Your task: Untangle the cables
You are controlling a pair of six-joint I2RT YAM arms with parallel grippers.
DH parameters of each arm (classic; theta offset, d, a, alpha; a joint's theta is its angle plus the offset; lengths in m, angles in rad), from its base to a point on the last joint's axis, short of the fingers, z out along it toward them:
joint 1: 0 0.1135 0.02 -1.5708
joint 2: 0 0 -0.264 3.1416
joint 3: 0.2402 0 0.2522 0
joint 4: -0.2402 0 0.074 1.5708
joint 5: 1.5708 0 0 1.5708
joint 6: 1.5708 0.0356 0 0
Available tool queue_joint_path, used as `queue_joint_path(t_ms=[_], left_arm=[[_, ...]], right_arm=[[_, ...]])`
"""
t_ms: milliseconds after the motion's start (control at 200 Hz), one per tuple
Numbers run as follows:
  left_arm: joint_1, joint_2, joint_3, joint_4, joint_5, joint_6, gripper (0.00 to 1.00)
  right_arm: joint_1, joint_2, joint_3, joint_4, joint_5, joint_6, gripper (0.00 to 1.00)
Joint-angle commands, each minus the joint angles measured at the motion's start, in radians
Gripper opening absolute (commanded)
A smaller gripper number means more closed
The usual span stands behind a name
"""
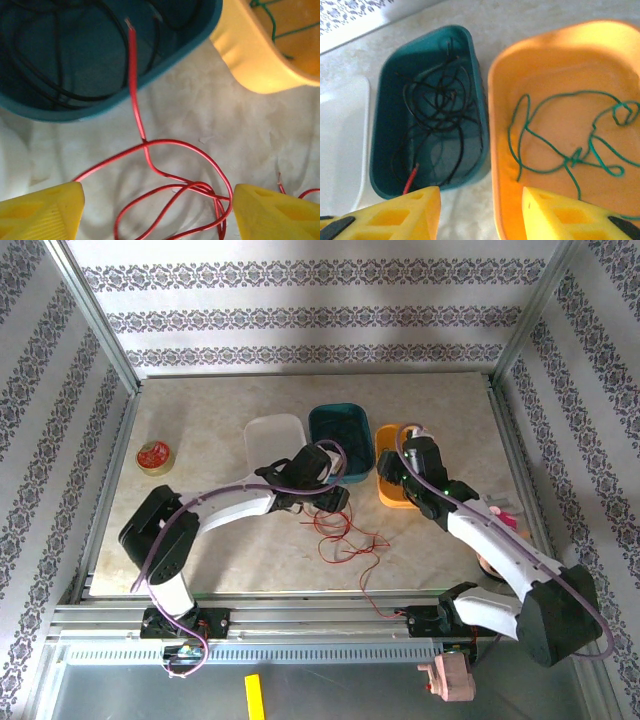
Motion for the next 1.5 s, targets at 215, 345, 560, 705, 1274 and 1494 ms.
queue_joint_path(t_ms=[215,345,560,705,1274,1494], left_arm=[[-0.084,0.109,0.088,0.007,0.044,-0.016,0.77],[-0.085,0.159,0.119,0.007,0.050,-0.013,0.77],[-0.097,0.240,0.168,0.000,0.049,-0.021,0.68],[-0.113,0.272,0.196,0.005,0.052,-0.013,0.49],[-0.137,-0.186,0.099,-0.017,-0.017,0.066,0.00],[-0.135,-0.323,0.131,-0.003,-0.054,0.128,0.00]], right_arm=[[0.015,-0.074,-0.060,-0.058,0.046,0.025,0.46],[0.015,-0.076,-0.057,-0.060,0.050,0.027,0.46],[0.015,-0.101,-0.071,-0.068,0.059,0.034,0.46],[0.015,-0.128,-0.090,-0.076,0.066,0.045,0.45],[-0.006,-0.171,-0.126,-0.084,0.133,0.074,0.45],[-0.014,-0.173,-0.123,-0.079,0.125,0.059,0.45]])
